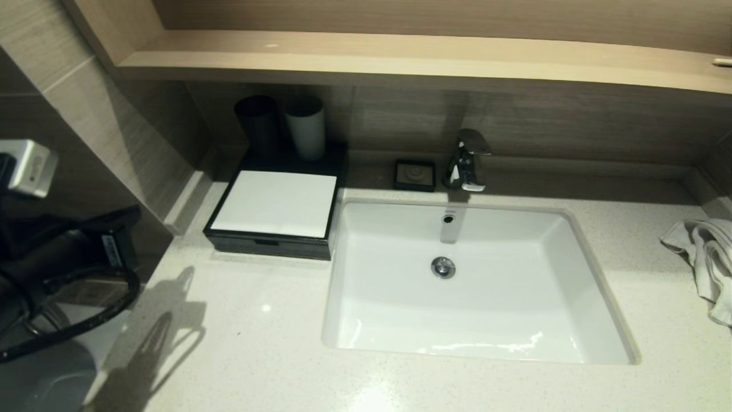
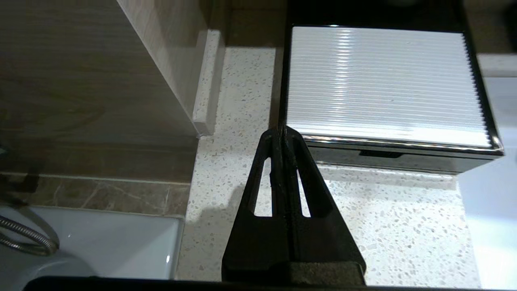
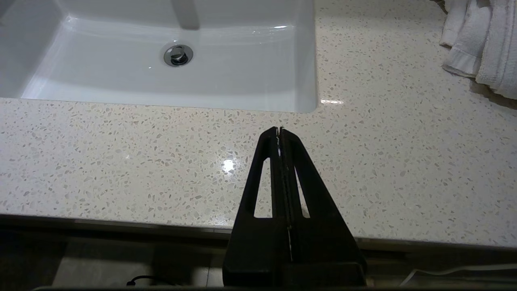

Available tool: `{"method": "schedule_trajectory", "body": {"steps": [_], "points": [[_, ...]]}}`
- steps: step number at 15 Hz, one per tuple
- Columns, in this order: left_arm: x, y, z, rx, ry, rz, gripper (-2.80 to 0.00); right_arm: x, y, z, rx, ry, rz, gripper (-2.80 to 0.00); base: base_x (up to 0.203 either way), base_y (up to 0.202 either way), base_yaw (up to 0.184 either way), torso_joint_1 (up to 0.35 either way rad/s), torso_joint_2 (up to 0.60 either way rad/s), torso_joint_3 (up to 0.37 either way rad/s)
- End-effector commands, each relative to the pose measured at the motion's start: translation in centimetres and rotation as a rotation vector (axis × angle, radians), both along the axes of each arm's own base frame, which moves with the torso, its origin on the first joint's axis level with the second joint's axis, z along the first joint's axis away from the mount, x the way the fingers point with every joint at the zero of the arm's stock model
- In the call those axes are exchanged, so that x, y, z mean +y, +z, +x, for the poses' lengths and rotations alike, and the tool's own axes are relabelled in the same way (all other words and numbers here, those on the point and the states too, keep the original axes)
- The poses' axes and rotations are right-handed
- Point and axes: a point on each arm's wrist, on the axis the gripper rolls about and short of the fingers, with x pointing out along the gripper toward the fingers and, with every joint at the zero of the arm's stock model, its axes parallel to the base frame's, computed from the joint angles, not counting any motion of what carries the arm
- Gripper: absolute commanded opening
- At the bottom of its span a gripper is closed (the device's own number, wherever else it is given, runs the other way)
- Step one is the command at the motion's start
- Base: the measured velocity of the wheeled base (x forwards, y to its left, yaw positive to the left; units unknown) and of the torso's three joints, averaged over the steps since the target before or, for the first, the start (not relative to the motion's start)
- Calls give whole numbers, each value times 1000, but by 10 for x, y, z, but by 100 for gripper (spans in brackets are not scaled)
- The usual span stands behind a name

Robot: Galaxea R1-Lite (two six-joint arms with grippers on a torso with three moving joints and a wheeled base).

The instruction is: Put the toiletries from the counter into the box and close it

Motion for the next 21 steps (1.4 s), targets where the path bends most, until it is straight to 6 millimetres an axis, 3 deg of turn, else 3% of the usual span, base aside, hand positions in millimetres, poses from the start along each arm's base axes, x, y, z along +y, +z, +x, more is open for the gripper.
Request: {"method": "schedule_trajectory", "body": {"steps": [1,6,13,21], "points": [[2,7,-20,-63,-36,-11,-280,0,0,0,0,0,-1,-280,0,0,0,0,0,0],[7,-12,-55,-70,-73,-14,-280,0,0,0,0,1,-1,-280,0,0,0,0,0,0],[18,-57,-115,-112,-102,-38,-280,0,0,0,0,0,-1,-280,0,0,0,0,0,0],[22,-89,-163,-169,-98,-22,-280,0,0,0,0,1,-1,-280,0,0,0,0,0,0]]}}
